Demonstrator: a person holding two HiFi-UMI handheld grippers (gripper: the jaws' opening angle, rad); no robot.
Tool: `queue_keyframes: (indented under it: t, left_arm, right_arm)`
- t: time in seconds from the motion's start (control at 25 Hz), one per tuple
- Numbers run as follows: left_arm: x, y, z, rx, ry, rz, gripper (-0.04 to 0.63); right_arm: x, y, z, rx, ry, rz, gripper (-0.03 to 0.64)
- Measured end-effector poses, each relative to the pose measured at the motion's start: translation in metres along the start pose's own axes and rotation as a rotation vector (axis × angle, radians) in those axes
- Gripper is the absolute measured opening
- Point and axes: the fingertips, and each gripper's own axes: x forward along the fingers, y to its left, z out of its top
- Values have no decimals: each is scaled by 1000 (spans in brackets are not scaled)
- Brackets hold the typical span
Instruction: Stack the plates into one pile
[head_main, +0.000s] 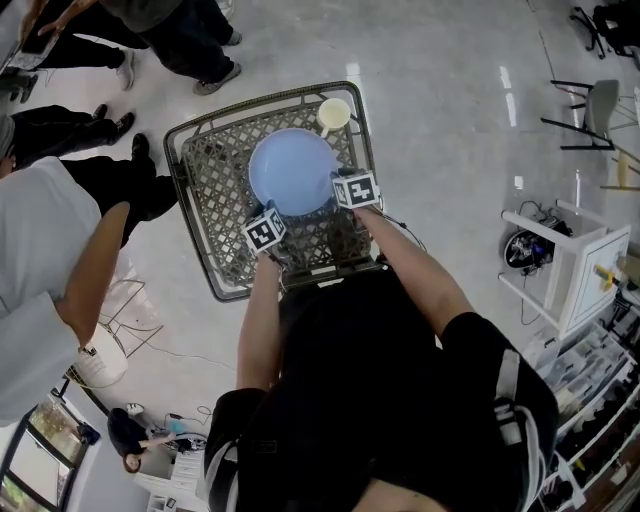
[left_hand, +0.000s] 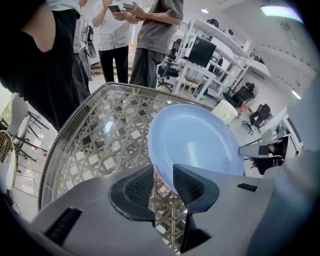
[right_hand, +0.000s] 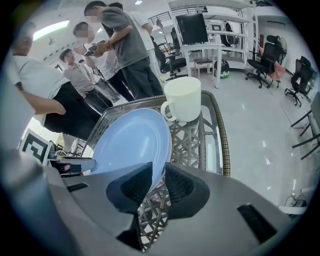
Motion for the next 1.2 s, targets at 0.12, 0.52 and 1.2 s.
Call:
queue_keyframes:
  t: [0.12, 0.52, 1.2]
  left_arm:
    - [-4, 1, 1, -1, -15, -3, 127]
    - [-35, 6, 15, 35, -110, -4, 125]
    - [-169, -14, 81, 113, -475, -194, 15]
  right_arm:
    - [-1, 0, 0, -5, -9, -10, 67]
    - [-23, 5, -7, 2, -80, -49, 67]
    - [-112, 74, 14, 24, -363, -45, 11]
